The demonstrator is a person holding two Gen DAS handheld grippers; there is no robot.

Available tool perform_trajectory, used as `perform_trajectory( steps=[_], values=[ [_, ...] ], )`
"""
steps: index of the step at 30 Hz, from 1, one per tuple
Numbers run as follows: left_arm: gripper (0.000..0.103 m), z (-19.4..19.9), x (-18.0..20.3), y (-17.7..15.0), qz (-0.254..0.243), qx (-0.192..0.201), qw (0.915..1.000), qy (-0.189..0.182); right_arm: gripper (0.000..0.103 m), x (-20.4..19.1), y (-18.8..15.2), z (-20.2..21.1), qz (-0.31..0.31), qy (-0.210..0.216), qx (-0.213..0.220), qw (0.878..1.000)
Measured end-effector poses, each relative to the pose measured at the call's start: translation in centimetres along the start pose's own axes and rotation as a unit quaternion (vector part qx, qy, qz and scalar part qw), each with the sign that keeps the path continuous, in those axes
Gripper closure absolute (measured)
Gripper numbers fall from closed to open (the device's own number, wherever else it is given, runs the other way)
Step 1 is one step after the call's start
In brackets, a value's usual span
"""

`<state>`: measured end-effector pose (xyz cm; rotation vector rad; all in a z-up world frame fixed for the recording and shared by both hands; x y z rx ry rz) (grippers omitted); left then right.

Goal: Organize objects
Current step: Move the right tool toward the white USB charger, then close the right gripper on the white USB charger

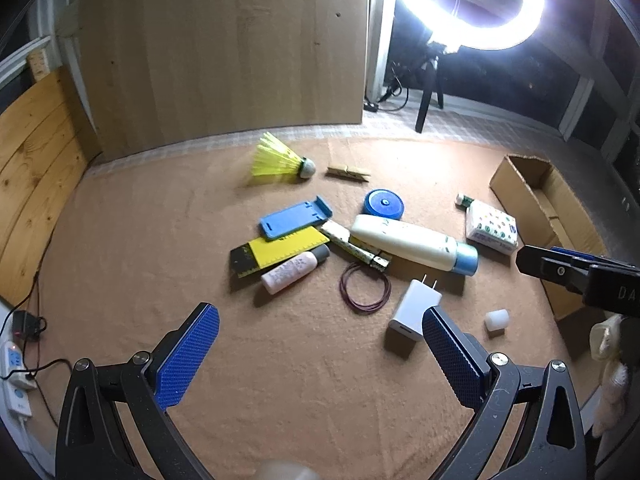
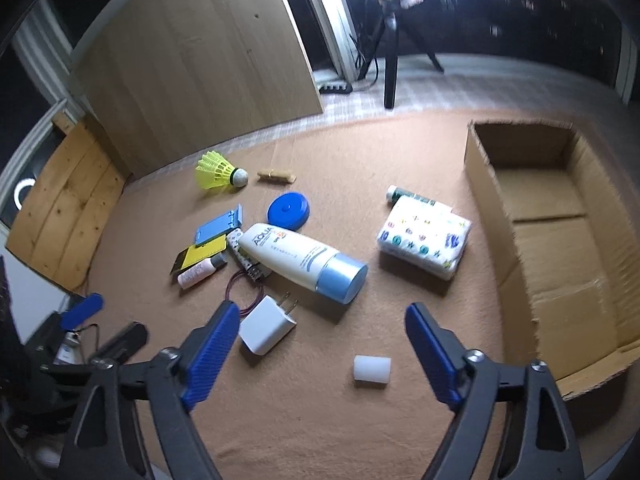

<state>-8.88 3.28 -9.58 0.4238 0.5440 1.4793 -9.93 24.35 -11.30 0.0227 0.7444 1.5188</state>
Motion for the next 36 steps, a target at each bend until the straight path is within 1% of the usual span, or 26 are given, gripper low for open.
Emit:
perform_trajectory(
  steps=[1,6,8,10,11,13,16,17,18,19,21,25,31,36],
  values=[
    [0.000,-0.4,0.3,0.0,-0.002,-0.003,1.0000,-0.002,0.026,0.2,-0.1,-0.2,-0.004,-0.001,-0.003,1.000],
    [0.001,-2.4,2.1,-0.3,-0.027,-0.015,0.9993,-0.020,0.042,1.0,-0.7,-1.3,-0.025,0.019,-0.026,0.999],
    [0.007,-3.4,2.7,-0.4,-0.033,-0.023,0.9986,-0.034,0.043,1.2,-0.9,-1.6,-0.035,0.025,-0.032,0.999],
    [0.019,-4.3,3.2,-0.6,-0.038,-0.031,0.9980,-0.041,0.048,1.1,-1.0,-2.2,-0.040,0.034,-0.037,0.998],
    [0.022,-4.8,3.5,-0.6,-0.043,-0.036,0.9973,-0.047,0.052,1.1,-1.1,-2.4,-0.042,0.037,-0.040,0.998],
    [0.030,-5.7,4.1,-0.8,-0.053,-0.047,0.9955,-0.062,0.053,1.1,-1.2,-3.0,-0.049,0.044,-0.047,0.997],
    [0.032,-6.6,5.0,-1.1,-0.062,-0.057,0.9929,-0.083,0.056,1.2,-1.3,-3.7,-0.062,0.057,-0.057,0.995],
    [0.032,-6.9,5.1,-1.2,-0.063,-0.060,0.9923,-0.088,0.060,1.2,-1.3,-3.9,-0.065,0.060,-0.059,0.994],
    [0.035,-7.2,5.3,-1.3,-0.063,-0.065,0.9913,-0.095,0.061,1.2,-1.4,-4.1,-0.068,0.062,-0.062,0.994],
    [0.039,-7.4,5.4,-1.4,-0.062,-0.069,0.9905,-0.101,0.062,1.2,-1.4,-4.2,-0.070,0.063,-0.064,0.993],
    [0.041,-7.8,5.7,-1.6,-0.061,-0.076,0.9886,-0.114,0.064,1.3,-1.4,-4.4,-0.075,0.067,-0.068,0.993],
    [0.049,-8.0,6.4,-1.9,-0.067,-0.082,0.9850,-0.136,0.067,1.4,-1.3,-4.7,-0.080,0.070,-0.072,0.992],
    [0.054,-8.1,7.4,-2.2,-0.067,-0.096,0.9786,-0.170,0.068,1.4,-1.5,-5.4,-0.092,0.079,-0.084,0.989],
    [0.054,-7.5,8.6,-2.7,-0.074,-0.099,0.9726,-0.197,0.068,1.7,-1.6,-6.0,-0.098,0.080,-0.092,0.988]
  ],
)
Point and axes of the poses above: each gripper's, at about its wrist camera, not at the fingertips, and z roughly against the way its jaws point, x to its right, y to its top, the point moved 4 cm from there along -z, roughly the way its jaws point, and after that the axes turned 8 degrees about y, right-handed, at the moved point
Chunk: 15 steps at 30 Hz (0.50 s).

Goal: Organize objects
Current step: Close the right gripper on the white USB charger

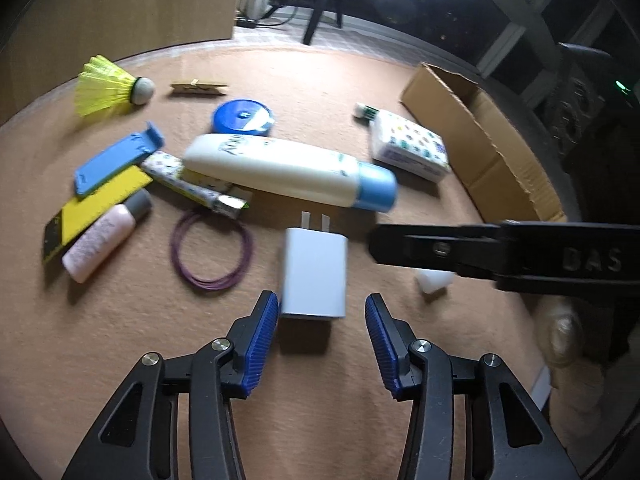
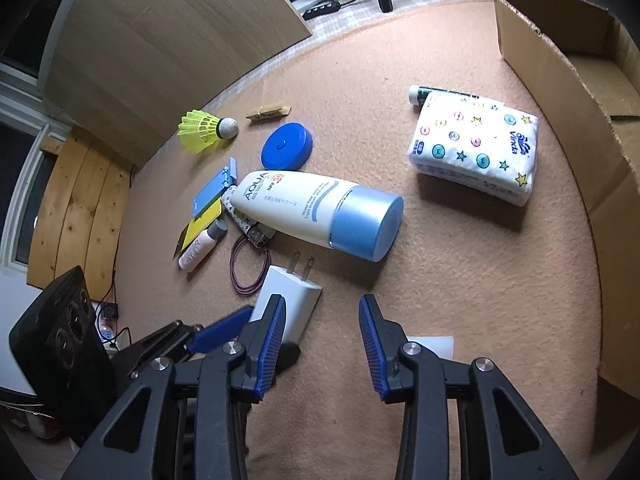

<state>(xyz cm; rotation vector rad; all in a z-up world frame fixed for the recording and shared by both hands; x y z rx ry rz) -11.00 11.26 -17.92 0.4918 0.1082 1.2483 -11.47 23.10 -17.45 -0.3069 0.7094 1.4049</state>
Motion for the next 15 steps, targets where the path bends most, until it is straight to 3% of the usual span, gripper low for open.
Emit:
perform_trajectory(
  steps=[6,15],
  values=[
    [0.053,-0.4,-0.1,0.2,0.011,-0.001,0.9999,0.012,0.068,0.1,0.2,-1.2,0.002,0.001,-0.016,1.000],
    [0.054,-1.1,-0.5,0.7,0.010,-0.005,0.9999,-0.002,0.068,-0.7,0.3,-3.2,0.013,0.015,-0.042,0.999]
  ],
)
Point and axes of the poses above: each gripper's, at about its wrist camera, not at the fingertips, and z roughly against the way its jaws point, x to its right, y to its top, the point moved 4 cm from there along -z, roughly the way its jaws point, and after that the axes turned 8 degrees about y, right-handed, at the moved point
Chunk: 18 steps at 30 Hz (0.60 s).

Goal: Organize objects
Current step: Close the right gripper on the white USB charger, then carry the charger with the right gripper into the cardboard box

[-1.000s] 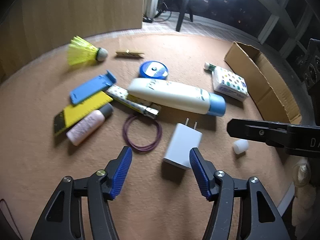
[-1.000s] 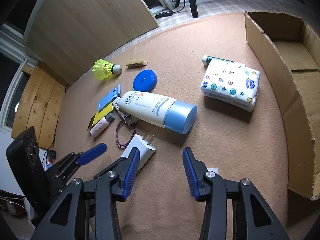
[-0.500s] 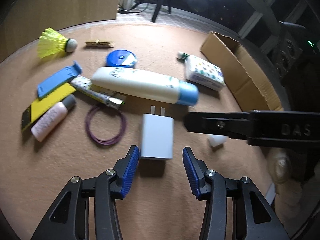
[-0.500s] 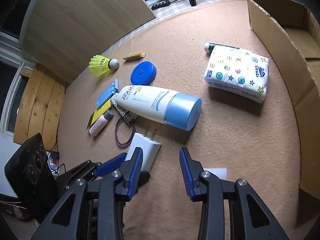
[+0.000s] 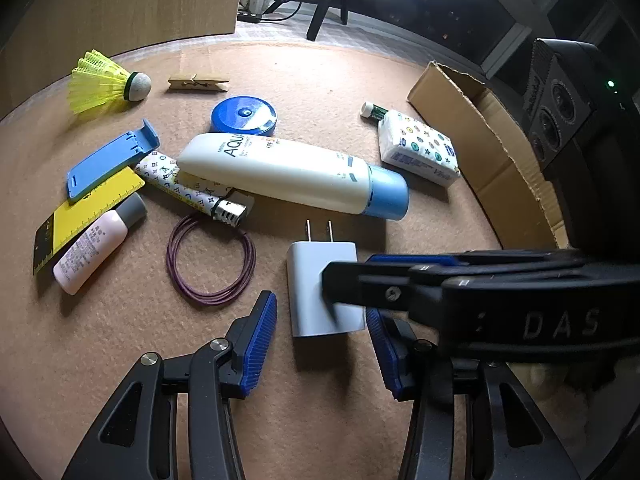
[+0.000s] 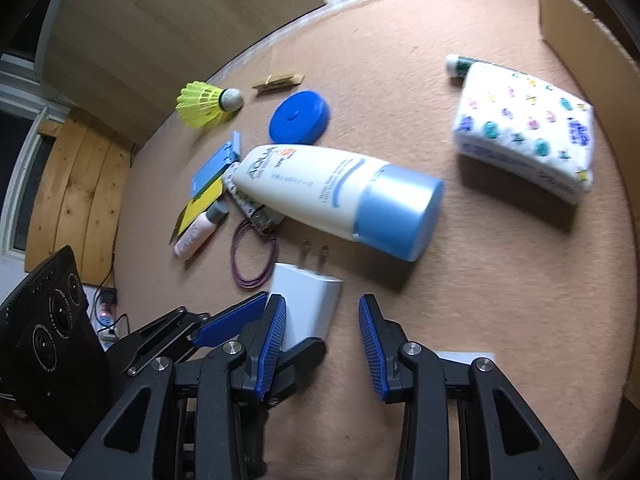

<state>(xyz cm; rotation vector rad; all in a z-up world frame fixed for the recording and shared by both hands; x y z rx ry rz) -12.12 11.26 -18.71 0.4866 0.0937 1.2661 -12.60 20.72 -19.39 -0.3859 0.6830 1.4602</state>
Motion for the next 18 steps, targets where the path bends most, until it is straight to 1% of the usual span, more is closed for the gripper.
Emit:
perform_trajectory(
  steps=[1,2,3,7,10,14,18],
  values=[
    [0.054,-0.1,0.0,0.0,0.002,-0.001,1.0000,-0.003,0.069,-0.1,0.0,-0.1,0.002,0.001,-0.001,1.000],
    [0.054,0.0,0.0,0.1,0.004,-0.001,1.0000,-0.008,0.073,-0.3,0.0,-0.2,0.004,0.007,-0.003,1.000],
    [0.056,0.0,0.0,0.1,0.005,-0.002,0.9999,-0.013,0.077,-0.5,0.0,-0.3,0.005,0.013,-0.006,1.000],
    [0.059,0.1,0.3,-0.2,0.000,-0.002,1.0000,-0.001,0.077,-0.9,-0.3,-0.2,0.020,0.003,-0.008,1.000],
    [0.061,0.4,0.3,-0.2,0.007,-0.001,1.0000,0.002,0.078,-1.2,-0.5,0.3,0.026,0.003,-0.004,1.000],
    [0.061,1.6,1.1,0.1,0.009,0.012,0.9999,0.003,0.078,-1.7,-0.7,1.8,0.035,0.007,0.009,0.999],
    [0.061,3.2,2.7,0.8,-0.003,0.031,0.9994,0.014,0.078,-2.3,-0.8,4.0,0.050,0.004,0.029,0.998]
  ],
)
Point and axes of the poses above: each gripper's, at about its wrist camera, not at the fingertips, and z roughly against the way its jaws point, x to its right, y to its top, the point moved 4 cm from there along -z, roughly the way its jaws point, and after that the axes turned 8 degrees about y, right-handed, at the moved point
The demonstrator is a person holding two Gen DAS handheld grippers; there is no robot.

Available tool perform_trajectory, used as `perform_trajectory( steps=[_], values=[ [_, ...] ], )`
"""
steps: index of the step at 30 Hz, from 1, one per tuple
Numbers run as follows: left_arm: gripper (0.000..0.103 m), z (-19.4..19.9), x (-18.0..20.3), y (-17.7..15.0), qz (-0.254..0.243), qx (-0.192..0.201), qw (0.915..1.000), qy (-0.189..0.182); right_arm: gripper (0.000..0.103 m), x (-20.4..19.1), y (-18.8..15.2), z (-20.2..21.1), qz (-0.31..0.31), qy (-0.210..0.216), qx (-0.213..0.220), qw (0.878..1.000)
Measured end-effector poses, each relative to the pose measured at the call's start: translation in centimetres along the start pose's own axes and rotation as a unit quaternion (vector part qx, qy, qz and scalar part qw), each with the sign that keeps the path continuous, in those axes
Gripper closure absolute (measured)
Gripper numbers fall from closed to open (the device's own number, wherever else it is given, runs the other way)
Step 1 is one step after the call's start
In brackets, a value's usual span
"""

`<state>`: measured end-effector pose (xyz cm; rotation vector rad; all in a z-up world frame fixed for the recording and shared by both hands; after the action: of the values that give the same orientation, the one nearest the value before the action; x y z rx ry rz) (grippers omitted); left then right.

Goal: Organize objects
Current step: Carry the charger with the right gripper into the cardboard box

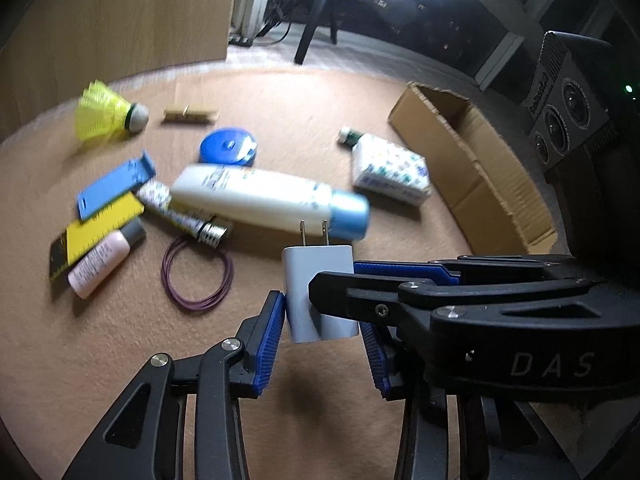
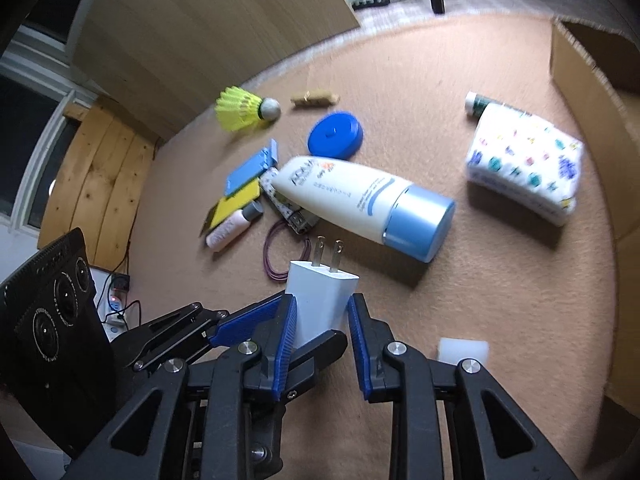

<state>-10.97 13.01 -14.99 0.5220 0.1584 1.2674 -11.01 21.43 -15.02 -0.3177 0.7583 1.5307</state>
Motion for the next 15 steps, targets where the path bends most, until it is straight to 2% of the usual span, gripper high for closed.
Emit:
perform_trajectory(
  steps=[8,15],
  values=[
    [0.061,3.0,5.1,2.4,-0.032,0.041,0.9986,0.004,0.078,0.4,0.3,6.2,0.016,-0.013,0.055,0.998],
    [0.061,3.3,10.5,4.2,-0.064,0.059,0.9960,-0.015,0.078,2.6,0.2,10.8,0.008,-0.032,0.093,0.995]
  ],
)
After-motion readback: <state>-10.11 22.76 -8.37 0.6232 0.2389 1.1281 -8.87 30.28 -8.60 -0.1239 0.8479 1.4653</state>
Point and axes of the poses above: each gripper's, at about its wrist camera, not at the fingertips, and z roughly against the way its jaws point, x to its right, y to its top, the point moved 4 cm from there along -z, roughly the way its jaws point, and after that the axes turned 8 degrees about y, right-handed, at the moved point
